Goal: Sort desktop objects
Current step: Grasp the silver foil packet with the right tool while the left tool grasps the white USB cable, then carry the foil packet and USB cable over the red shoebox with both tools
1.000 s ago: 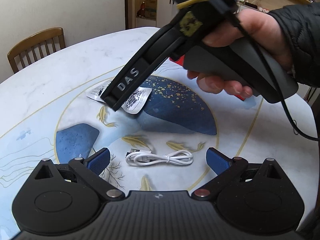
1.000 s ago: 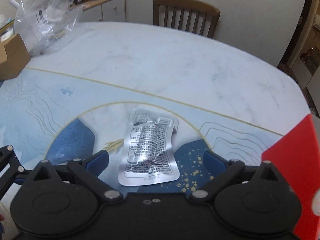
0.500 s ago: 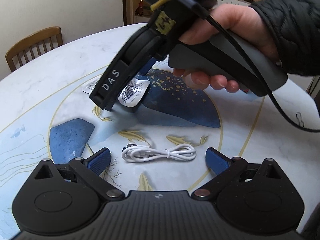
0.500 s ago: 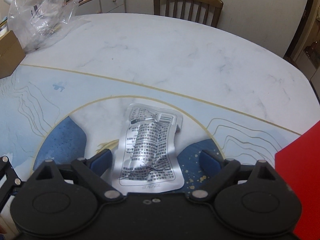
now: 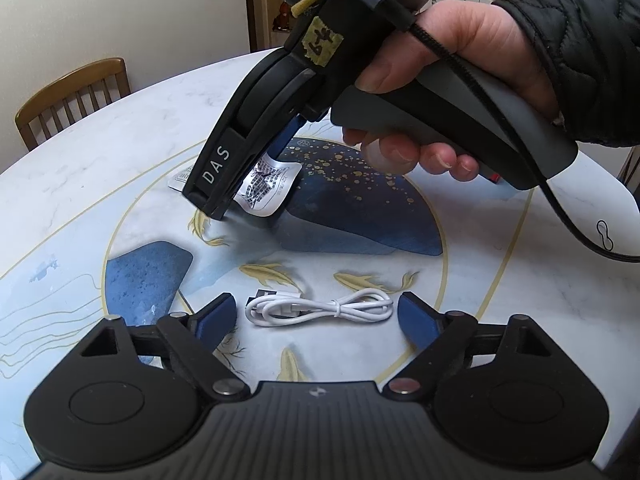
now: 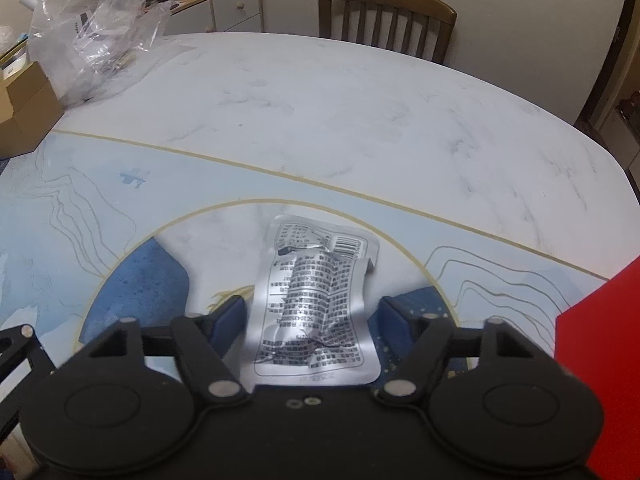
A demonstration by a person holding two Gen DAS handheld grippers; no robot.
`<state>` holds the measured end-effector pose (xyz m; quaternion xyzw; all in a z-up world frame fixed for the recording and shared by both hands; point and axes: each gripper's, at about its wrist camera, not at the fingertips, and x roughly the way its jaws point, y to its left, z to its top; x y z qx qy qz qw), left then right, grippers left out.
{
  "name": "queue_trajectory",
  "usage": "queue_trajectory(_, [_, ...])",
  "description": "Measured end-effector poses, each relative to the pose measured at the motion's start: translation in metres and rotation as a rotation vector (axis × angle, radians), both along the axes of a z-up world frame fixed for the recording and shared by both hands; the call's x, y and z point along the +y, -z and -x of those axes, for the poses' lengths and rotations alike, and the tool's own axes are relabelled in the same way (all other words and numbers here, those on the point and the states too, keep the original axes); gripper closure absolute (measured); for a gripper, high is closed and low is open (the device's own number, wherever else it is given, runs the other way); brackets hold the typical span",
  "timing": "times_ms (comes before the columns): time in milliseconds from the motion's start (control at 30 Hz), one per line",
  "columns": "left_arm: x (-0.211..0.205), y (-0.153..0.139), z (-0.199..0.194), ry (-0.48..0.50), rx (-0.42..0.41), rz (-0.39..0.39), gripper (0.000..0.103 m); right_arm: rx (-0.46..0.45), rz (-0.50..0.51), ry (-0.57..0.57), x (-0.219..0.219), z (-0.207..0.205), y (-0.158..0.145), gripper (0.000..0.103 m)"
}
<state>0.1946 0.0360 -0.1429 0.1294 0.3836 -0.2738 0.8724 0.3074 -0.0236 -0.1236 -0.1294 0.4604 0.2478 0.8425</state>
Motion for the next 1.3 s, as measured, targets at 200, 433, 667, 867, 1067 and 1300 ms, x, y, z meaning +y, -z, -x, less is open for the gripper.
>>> queue_trajectory(200, [-0.002, -0.003, 0.000, -0.001, 0.004, -0.002, 0.026, -0.008, 0.025, -0.012, 0.001, 0.009, -0.004, 0.043])
queue_trajectory(433, [-0.004, -0.005, 0.000, -0.019, 0.013, -0.002, 0.027, 0.014, -0.003, 0.014, -0.018, 0.026, -0.018, 0.048])
queue_trajectory(667, [0.002, -0.011, -0.001, -0.093, 0.077, 0.069, 0.027, 0.058, -0.077, 0.070, -0.048, 0.045, -0.033, 0.049])
queue_trajectory(867, [0.006, -0.028, 0.008, -0.142, 0.069, 0.105, 0.027, 0.034, -0.106, 0.079, -0.069, 0.070, -0.055, 0.049])
queue_trajectory(1067, [0.001, -0.058, 0.016, -0.170, 0.038, 0.143, 0.027, -0.011, -0.124, 0.067, -0.090, 0.094, -0.083, 0.049])
queue_trajectory(1300, [-0.008, -0.092, 0.025, -0.182, -0.006, 0.175, 0.027, -0.067, -0.148, 0.071, -0.118, 0.118, -0.114, 0.049])
